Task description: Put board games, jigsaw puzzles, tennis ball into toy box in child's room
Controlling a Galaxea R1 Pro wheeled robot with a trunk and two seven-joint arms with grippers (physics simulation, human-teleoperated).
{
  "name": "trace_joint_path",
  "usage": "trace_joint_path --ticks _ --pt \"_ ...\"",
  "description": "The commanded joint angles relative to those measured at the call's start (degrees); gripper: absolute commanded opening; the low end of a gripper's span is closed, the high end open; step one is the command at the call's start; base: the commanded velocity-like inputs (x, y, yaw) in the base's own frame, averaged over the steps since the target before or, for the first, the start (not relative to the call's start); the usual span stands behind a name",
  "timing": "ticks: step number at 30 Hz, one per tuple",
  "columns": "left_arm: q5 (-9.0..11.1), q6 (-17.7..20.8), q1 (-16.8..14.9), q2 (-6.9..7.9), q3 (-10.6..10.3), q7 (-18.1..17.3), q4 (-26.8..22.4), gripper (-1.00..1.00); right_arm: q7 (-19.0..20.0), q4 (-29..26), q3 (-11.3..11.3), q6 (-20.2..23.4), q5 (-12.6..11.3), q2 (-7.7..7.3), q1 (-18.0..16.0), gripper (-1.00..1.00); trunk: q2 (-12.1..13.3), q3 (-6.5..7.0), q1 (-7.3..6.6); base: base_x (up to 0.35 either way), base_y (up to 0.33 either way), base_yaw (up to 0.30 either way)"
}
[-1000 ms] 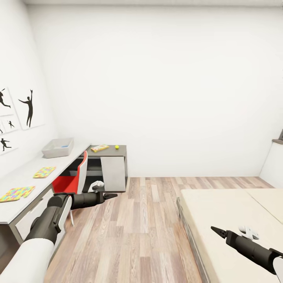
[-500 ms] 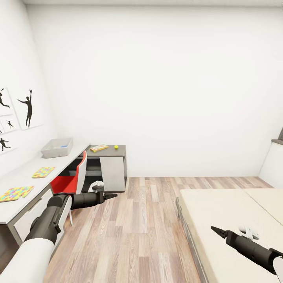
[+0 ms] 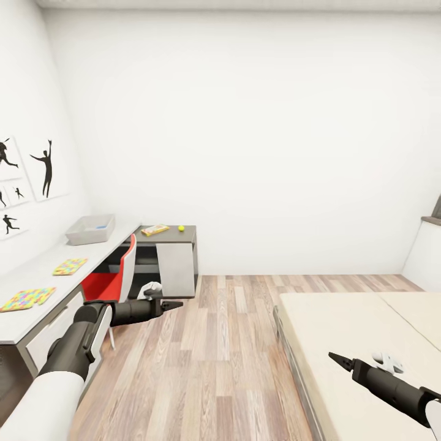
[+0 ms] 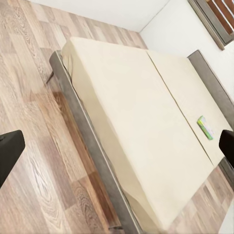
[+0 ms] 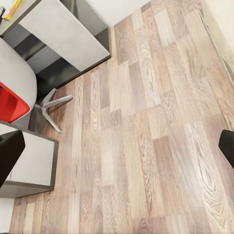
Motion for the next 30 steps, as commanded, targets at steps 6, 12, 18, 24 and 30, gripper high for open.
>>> trace_joint_path --ticks 6,12,18,24,30 --pt "0.1 0.4 0.0 -0.01 0.0 -0.1 0.0 1.0 0.3 0.0 -0.1 0.3 0.1 0.01 0.0 1.0 0.0 -0.03 0.01 -0.024 0.0 0.0" --pt "0.1 0.4 0.0 -0.01 0.0 -0.1 0.0 1.0 0.3 0.0 -0.1 0.3 0.1 0.01 0.0 1.0 0.0 -0.03 0.01 -0.006 0.0 0.0" --pt "0.1 0.4 0.0 -0.01 0.0 -0.1 0.0 1.0 0.3 0.0 -0.1 0.3 0.1 0.01 0.0 1.0 0.0 -0.03 0.01 -0.002 0.0 0.0" --pt "0.1 0.4 0.0 -0.01 0.0 -0.1 0.0 1.0 0.3 0.0 -0.1 0.3 0.1 0.01 0.0 1.0 0.0 -0.03 0.01 0.0 -0.016 0.0" --pt "0.1 0.4 0.0 -0.01 0.0 -0.1 0.0 1.0 0.3 0.0 -0.1 0.3 0.1 0.01 0.0 1.0 0.0 -0.03 0.01 0.0 -0.103 0.0"
